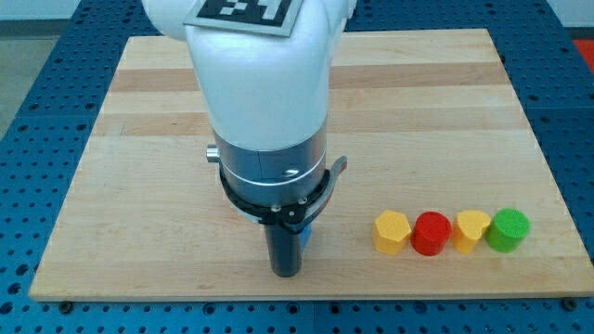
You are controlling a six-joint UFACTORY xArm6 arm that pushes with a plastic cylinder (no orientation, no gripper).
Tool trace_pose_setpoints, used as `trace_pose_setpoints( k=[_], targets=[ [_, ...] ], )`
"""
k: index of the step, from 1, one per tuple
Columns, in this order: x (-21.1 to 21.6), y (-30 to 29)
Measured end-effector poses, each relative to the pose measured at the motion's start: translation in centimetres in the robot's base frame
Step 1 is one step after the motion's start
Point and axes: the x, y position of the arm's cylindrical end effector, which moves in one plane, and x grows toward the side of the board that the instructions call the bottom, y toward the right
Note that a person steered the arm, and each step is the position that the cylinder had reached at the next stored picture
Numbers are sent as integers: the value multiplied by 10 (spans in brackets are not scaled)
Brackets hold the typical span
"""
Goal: Place the blue triangle below the green star
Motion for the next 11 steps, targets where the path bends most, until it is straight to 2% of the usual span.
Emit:
trace_pose_setpoints(
  k=[6, 8, 11],
  targets=[
    [-23, 7],
    [-24, 34],
    [-25, 36]
  ],
)
